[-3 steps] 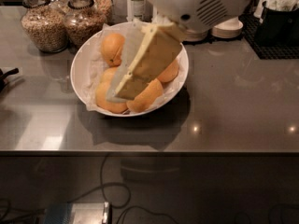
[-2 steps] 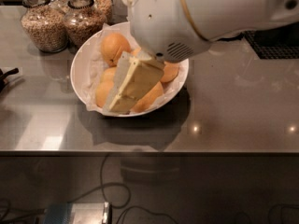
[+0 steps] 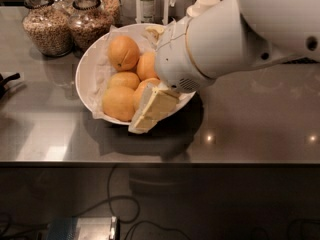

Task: Pick orange from white bowl

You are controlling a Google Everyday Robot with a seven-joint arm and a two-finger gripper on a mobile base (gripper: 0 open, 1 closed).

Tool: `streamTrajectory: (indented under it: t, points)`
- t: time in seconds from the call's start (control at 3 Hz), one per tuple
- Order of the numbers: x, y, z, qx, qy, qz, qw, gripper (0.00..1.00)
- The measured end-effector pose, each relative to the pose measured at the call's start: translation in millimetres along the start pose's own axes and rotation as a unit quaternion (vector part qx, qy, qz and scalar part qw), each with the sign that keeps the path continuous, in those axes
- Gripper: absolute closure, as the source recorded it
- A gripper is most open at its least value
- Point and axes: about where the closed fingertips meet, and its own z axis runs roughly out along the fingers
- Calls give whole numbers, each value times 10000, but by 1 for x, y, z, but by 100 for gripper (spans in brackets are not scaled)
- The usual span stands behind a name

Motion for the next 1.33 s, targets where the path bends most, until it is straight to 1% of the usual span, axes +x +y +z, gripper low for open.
streamTrajectory:
  t: [0.33, 0.67, 1.0, 1.33]
  points:
    - [23, 7, 14, -71, -15, 278, 9996, 0]
    - [19, 18, 16, -33, -218, 379, 9990, 0]
    - [-33, 5, 23, -58, -496, 455, 9977, 0]
    - [-40, 6, 22, -45, -496, 422, 9979, 0]
